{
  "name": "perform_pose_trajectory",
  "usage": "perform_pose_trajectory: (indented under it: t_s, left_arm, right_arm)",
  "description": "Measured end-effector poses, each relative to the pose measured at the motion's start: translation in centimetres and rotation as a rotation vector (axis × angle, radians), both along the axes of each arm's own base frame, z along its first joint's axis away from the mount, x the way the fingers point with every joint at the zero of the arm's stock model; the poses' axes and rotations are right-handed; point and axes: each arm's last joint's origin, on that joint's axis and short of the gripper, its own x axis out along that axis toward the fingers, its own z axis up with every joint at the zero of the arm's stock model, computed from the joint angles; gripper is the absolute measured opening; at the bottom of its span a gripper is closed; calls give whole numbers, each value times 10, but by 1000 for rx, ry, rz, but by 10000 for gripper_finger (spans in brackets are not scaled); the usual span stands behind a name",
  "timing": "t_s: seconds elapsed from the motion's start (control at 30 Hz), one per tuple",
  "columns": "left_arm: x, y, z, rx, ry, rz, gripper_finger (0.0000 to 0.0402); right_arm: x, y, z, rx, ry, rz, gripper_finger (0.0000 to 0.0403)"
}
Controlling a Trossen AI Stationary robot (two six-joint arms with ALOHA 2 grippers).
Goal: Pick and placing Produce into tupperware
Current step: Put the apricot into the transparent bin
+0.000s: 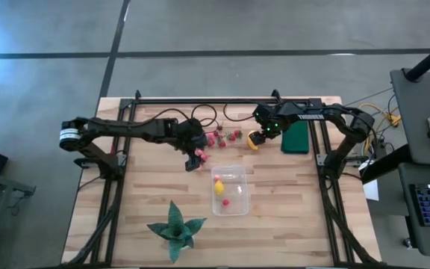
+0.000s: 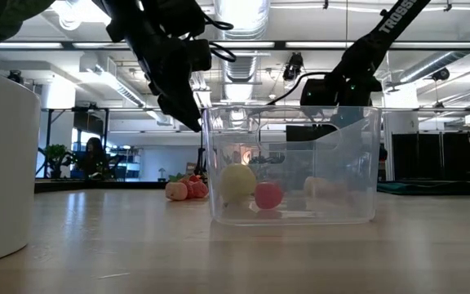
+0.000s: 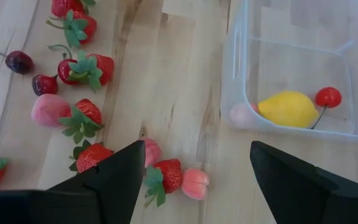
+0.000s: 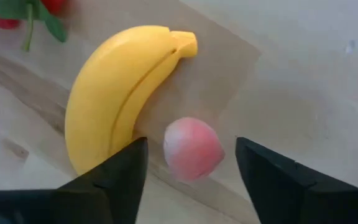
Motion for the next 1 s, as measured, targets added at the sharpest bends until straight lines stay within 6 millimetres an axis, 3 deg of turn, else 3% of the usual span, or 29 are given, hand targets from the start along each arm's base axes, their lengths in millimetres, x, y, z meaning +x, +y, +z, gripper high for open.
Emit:
perform_pose_trajectory:
  t_s: [0.47, 0.77, 1.0]
  left_arm:
    - [0, 0, -1, 0, 3, 0, 276]
    - [-5, -1, -13, 5, 45, 9, 276]
    - [-12, -2, -10, 6, 41, 9, 276]
  right_arm:
    - [-1, -1, -3, -38, 11, -6, 149]
    - [-2, 3, -1, 17, -10, -7, 130]
    - [2, 38, 34, 44, -102, 49, 126]
